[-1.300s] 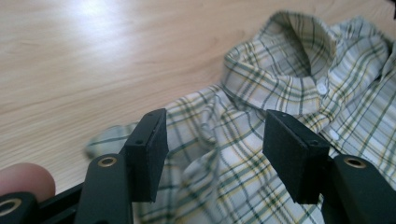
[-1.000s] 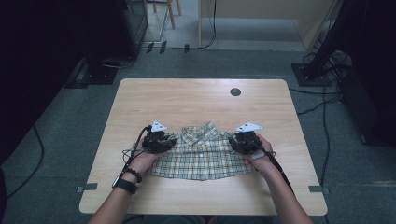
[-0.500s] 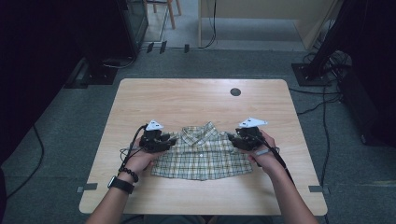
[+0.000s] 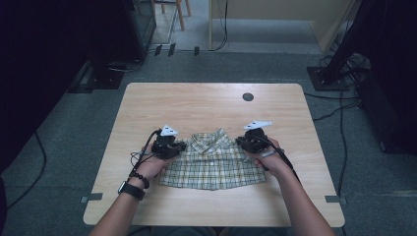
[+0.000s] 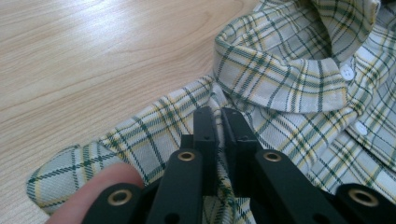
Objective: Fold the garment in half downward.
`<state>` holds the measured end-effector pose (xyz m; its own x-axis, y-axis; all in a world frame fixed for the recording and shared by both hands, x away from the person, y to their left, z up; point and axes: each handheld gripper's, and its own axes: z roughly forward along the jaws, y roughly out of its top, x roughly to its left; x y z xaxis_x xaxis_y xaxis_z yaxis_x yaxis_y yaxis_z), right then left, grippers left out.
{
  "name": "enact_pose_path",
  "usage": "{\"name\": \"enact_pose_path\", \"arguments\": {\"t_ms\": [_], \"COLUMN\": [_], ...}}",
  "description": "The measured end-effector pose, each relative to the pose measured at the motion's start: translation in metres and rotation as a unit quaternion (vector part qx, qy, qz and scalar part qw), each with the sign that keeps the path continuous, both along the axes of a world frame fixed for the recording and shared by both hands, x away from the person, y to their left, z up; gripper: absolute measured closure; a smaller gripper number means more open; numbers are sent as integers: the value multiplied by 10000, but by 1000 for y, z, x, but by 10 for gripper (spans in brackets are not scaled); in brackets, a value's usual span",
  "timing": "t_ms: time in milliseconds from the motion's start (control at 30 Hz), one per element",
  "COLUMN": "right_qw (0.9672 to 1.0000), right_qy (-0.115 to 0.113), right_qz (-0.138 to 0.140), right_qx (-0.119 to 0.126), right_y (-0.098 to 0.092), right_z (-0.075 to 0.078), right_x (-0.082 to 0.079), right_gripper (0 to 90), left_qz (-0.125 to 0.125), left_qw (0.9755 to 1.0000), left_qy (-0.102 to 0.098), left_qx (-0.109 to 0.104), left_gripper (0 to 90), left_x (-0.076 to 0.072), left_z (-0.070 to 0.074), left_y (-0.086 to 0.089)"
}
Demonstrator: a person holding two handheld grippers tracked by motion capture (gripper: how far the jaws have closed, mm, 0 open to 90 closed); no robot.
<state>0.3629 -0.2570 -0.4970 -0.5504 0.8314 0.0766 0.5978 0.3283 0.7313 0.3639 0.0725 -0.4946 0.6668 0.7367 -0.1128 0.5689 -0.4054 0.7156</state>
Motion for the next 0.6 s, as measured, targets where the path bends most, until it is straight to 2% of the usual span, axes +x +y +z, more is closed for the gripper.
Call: {"name": "enact_pose_path", "arguments": {"t_ms": [133, 233, 300, 433, 600], "right_qw": [9995, 9984, 9986, 9981, 9958], "right_qy": [-225, -316, -307, -227, -284], "right_qz": [239, 462, 431, 562, 851], "right_qx": [41, 23, 48, 92, 206], "right_y": [-1, -2, -3, -6, -9], "right_z": [9, 18, 21, 22, 23], "right_x": [-11, -20, -22, -24, -42], "right_gripper": [900, 900, 899, 900, 900], "left_qz": [-30, -116, -150, -186, -322], "left_qw": [9999, 9999, 9998, 9996, 9988], "left_qy": [-43, -69, -66, -103, -105], "left_qx": [-101, -94, -86, -172, -344], "left_gripper": [885, 882, 880, 878, 876], "left_x": [-2, -5, -6, -10, -22], "left_z": [4, 6, 6, 9, 10], "left_y": [2, 2, 2, 3, 10]}}
